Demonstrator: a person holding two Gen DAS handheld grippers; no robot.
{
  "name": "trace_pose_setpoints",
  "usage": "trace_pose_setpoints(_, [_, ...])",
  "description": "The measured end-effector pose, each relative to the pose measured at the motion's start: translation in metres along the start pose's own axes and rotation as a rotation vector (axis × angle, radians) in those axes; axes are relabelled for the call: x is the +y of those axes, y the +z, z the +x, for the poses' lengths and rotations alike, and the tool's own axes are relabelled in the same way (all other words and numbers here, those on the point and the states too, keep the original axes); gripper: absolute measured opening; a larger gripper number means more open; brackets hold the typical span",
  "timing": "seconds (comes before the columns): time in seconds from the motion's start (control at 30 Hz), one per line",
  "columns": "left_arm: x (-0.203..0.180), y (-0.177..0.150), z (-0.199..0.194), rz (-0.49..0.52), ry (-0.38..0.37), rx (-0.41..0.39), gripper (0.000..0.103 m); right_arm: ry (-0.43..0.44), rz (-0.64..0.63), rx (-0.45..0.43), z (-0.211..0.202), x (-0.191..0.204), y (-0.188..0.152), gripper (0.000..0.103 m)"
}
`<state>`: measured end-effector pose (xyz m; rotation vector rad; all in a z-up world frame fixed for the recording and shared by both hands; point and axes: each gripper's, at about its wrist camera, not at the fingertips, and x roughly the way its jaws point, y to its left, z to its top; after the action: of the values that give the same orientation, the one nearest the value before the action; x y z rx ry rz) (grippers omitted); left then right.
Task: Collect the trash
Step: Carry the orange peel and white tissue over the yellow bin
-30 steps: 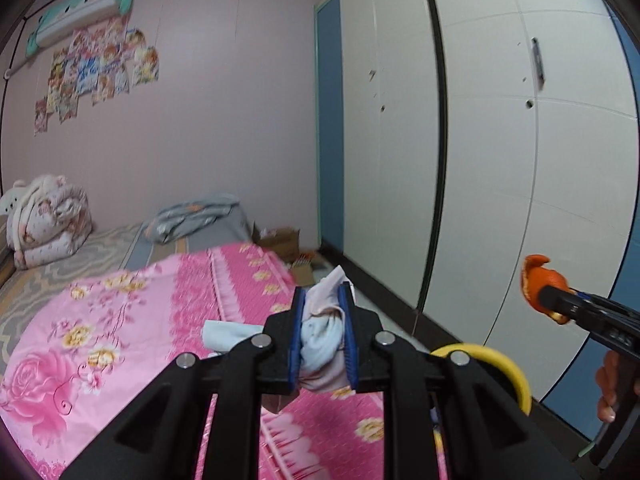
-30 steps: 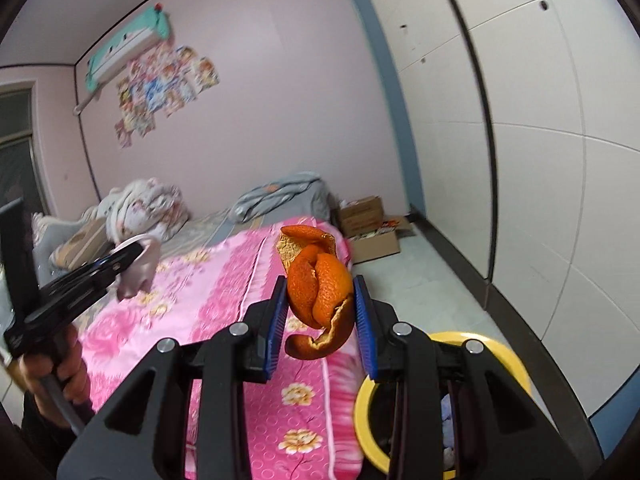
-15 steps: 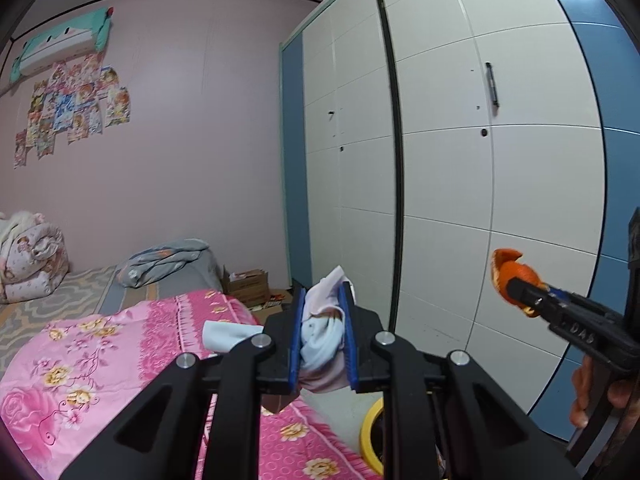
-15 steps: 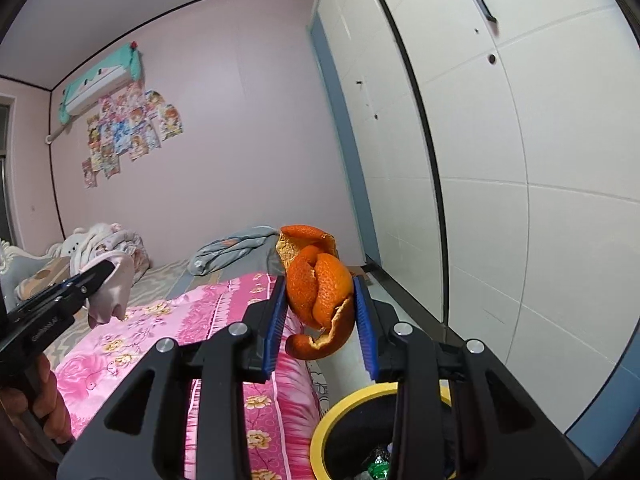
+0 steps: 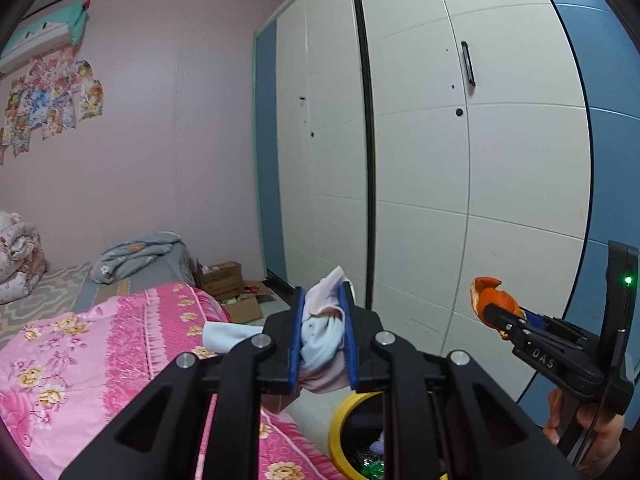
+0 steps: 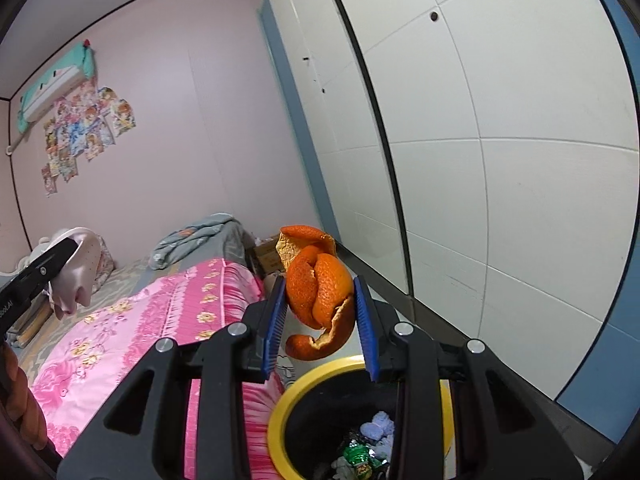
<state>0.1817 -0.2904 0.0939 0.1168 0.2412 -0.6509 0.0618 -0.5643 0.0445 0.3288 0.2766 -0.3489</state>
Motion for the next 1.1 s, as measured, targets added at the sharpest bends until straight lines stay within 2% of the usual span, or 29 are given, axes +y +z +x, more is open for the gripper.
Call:
trace_pose_setpoints(0.23, [-0.013,-0.011,0.027,0.006,-0.035,0.04,0.016,-0.023,0.018,0.04,0.019,-0.014,-0.014,0.031])
trace_pose_setpoints(0.43, [-0.019,-0.019,0.051,0.001,-0.049,0.084,0.016,-0.059,0.002,0.034,0.029,-0.017,-0.02,0.031])
trace_pose_setpoints(0.73, [-0.025,-0.043,0.091,0.004,-0.071,0.174,0.016,-0.084,0.016,0.092,0.05,-0.02,-0.035,0.031])
trace_pose_setpoints(1.1, [-0.034,-0.083,0.149,-0.004,-0.106,0.331,0.016,-0.106,0.036,0.2,0.087,-0.032,-0.065,0.032])
